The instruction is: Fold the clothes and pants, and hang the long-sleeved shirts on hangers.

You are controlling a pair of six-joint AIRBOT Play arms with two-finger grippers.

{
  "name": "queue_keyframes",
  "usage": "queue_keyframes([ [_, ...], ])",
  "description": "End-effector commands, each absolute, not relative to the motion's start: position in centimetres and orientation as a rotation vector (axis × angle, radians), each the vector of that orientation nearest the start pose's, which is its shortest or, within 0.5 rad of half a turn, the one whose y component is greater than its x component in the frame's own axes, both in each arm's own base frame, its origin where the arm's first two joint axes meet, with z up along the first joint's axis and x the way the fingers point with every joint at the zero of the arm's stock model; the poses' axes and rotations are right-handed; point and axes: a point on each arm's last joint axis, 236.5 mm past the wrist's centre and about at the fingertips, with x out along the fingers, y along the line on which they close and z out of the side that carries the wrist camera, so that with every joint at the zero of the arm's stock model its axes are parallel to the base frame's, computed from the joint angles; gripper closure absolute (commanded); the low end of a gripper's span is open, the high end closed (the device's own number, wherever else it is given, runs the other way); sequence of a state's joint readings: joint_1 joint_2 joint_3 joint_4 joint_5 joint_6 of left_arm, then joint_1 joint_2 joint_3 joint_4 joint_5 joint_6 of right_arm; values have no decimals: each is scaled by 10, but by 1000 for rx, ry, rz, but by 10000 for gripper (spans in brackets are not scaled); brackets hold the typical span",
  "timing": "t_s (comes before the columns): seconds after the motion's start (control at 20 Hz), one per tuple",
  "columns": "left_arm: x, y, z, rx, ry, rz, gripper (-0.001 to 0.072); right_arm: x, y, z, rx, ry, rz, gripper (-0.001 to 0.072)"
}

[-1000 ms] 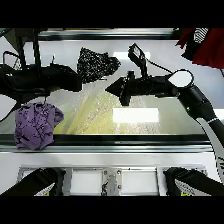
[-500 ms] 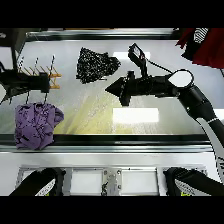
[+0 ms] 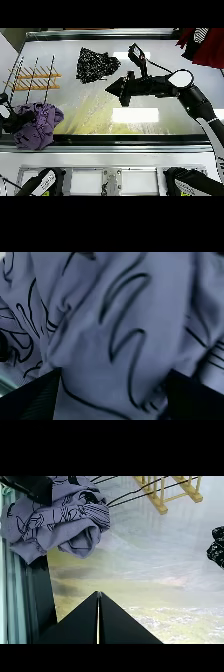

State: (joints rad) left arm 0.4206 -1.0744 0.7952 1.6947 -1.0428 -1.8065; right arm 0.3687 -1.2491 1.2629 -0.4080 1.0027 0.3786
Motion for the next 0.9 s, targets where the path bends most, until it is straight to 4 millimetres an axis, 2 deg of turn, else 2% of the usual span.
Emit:
queue_keyframes([
  [0.0,261,155,-91,-442,1347,576,10,340,328,196,-104,373,1291,693],
  [0.1,259,145,-105,-427,1408,550,11,341,328,196,-104,373,1291,692],
  [0.15,258,139,-108,-417,1431,537,80,340,328,196,-104,373,1291,692],
  [0.25,262,131,-108,-397,1436,514,635,340,328,197,-99,372,1292,693],
  [0.3,265,128,-103,-385,1422,503,685,340,330,199,-83,368,1295,692],
  [0.4,274,120,-73,-351,1352,476,686,338,334,213,28,374,1303,693],
  [0.5,282,105,-24,-293,1272,423,685,331,339,229,199,427,1321,692],
  [0.55,283,94,4,-253,1232,383,685,329,340,231,218,433,1328,693],
  [0.65,279,62,68,-182,1136,289,685,332,338,230,216,431,1315,695],
  [0.75,265,17,124,-125,1044,149,686,341,331,232,232,436,1263,697],
  [0.85,249,-33,173,-100,926,-35,686,365,308,230,173,433,1111,696],
])
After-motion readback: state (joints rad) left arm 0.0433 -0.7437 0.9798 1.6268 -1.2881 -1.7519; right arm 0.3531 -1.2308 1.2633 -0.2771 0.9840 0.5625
